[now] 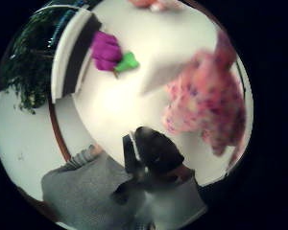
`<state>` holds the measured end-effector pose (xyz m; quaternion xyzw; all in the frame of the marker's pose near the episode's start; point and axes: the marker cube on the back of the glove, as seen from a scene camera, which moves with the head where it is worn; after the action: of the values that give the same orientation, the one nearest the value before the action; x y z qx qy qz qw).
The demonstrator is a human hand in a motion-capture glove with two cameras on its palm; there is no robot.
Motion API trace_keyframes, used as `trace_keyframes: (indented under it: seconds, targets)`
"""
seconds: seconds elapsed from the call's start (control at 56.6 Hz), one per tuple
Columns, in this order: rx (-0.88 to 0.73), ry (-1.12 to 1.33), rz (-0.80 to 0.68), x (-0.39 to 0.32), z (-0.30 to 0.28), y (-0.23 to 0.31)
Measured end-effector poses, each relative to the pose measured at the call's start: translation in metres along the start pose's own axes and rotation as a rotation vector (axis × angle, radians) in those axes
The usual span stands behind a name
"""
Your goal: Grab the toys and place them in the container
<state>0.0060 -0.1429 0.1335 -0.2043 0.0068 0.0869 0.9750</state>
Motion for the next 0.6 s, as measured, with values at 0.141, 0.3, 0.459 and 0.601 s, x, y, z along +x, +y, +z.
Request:
trace_keyframes:
  seconds: [0.141,0.3,0.459,0.601]
  targets:
    - [0.022,0.123,0.012,-0.015,0.035,0.0]
    - [0.081,0.137,0.011,-0.015,0.037,-0.001]
    - [0.286,0.139,0.009,-0.01,0.04,0.001]
    - [0.41,0.135,0.007,-0.002,0.031,-0.008]
